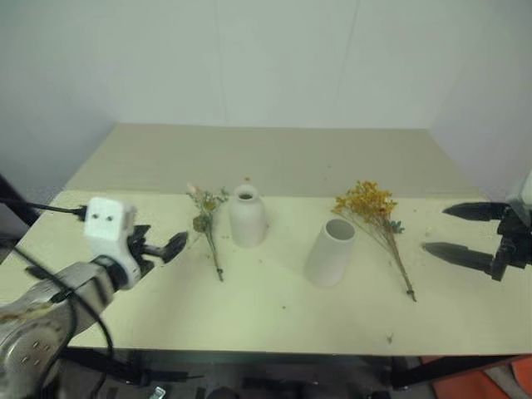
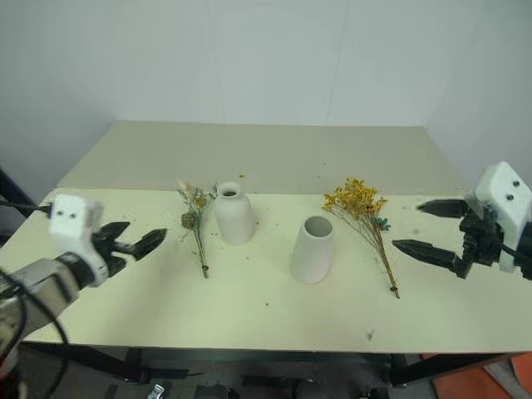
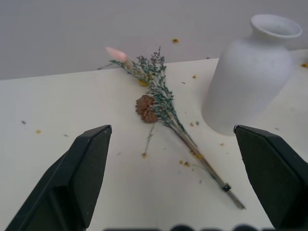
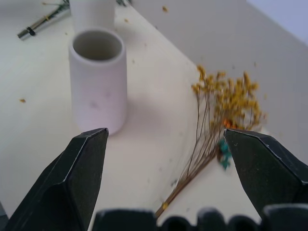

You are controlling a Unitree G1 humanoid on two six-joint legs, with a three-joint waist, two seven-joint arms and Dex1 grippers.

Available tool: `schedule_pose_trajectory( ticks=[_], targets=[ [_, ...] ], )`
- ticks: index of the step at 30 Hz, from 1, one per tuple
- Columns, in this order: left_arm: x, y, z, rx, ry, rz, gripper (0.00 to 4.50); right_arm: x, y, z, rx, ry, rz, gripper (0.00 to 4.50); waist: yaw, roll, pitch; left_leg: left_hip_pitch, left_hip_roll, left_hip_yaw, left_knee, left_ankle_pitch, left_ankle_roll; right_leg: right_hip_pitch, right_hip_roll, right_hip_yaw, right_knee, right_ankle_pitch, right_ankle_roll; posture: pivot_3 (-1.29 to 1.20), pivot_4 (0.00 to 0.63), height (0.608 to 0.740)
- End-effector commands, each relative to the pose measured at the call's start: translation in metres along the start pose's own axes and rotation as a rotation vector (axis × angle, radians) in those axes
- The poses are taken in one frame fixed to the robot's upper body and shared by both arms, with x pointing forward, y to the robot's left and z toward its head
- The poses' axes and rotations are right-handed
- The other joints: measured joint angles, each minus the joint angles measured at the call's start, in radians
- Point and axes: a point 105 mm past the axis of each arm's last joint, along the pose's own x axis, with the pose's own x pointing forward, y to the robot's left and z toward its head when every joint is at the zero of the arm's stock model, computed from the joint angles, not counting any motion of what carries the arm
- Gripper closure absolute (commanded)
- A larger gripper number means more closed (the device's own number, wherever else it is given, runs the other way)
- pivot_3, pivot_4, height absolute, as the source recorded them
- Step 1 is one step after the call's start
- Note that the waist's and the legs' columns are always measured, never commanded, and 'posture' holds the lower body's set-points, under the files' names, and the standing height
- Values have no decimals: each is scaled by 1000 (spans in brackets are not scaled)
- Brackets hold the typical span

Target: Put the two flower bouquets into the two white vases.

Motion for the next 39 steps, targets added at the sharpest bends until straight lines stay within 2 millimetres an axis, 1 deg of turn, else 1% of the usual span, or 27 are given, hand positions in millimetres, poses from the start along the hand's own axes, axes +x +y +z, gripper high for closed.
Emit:
schedule_pose_trajectory(
  ticks=[1,2,4,6,8,9,10,12,15,18,22,25,28,33,38,39],
  targets=[
    [21,-11,-10,-25,115,110,34,4,10,27,-85,-63,88,0,6,-2,0,-1,0,-1,1,0,0,0,0,-1,-1,1,0,0,150,740],
    [28,-16,-12,-46,130,134,34,8,15,32,-88,-86,122,0,6,-3,0,-3,-1,-2,1,0,0,-1,0,-1,-1,5,-6,0,150,740],
    [41,-24,-16,-92,164,165,34,16,30,40,-98,-123,204,0,5,-3,-1,-3,-1,-2,1,-1,-1,-1,0,-1,-1,5,-6,0,150,740],
    [52,-29,-18,-74,203,228,34,23,39,44,-116,-138,244,0,6,-3,0,-4,-1,-3,1,-1,-1,-2,0,-1,-2,6,-7,0,150,740],
    [59,-31,-18,-102,224,270,34,26,40,46,-111,-151,250,0,8,-3,0,-5,-1,-4,1,-1,-2,-2,0,-2,-2,6,-7,0,150,740],
    [64,-33,-22,-100,254,283,34,26,40,46,-112,-148,245,0,9,-3,0,-5,-2,-4,1,-1,-2,-2,0,-2,-2,6,-7,0,150,740],
    [67,-37,-22,-81,265,301,34,26,39,46,-114,-144,240,0,10,-3,0,-5,-2,-4,1,0,-2,-2,-1,-1,-2,6,-6,0,150,740],
    [73,-44,-23,-113,295,318,34,26,38,45,-111,-137,233,0,11,-4,0,-5,-2,-4,1,0,-3,-2,-1,-1,-2,6,-6,0,150,740],
    [79,-42,-26,-152,338,363,34,25,38,43,-107,-127,226,0,15,-4,0,-5,-2,-4,1,0,-3,-2,-1,-2,-3,6,-6,0,150,740],
    [84,-36,-20,-104,345,380,34,24,37,41,-100,-124,216,0,10,-4,0,-6,-2,-4,1,0,-3,-3,-1,-2,-2,7,-6,0,150,740],
    [100,-27,-14,-141,386,386,34,24,37,36,-87,-116,206,0,12,-4,0,-5,-2,-4,1,1,-4,-2,-1,-2,-2,7,-6,0,150,740],
    [108,-26,-11,-79,368,392,34,23,37,36,-79,-118,197,0,11,-4,0,-6,-3,-5,1,1,-5,-3,-1,-3,-3,7,-6,0,150,740],
    [117,-29,-14,-30,367,361,624,22,36,34,-76,-110,185,0,11,-4,0,-8,-3,-5,1,1,-5,-4,-1,-3,-4,7,-5,0,150,740],
    [129,-33,-21,-18,384,314,2264,22,36,33,-74,-104,177,0,9,-4,0,-8,-3,-5,1,2,-6,-5,-2,-3,-3,7,-5,0,150,740],
    [130,-33,-26,-8,399,307,3977,20,35,32,-72,-94,164,0,8,-4,0,-8,-3,-5,1,2,-6,-4,-2,-3,-3,7,-5,0,150,740],
    [129,-32,-27,-4,401,314,4241,20,35,31,-72,-93,164,0,8,-4,0,-8,-3,-5,1,2,-6,-4,-2,-3,-3,7,-5,0,150,740]
  ],
)
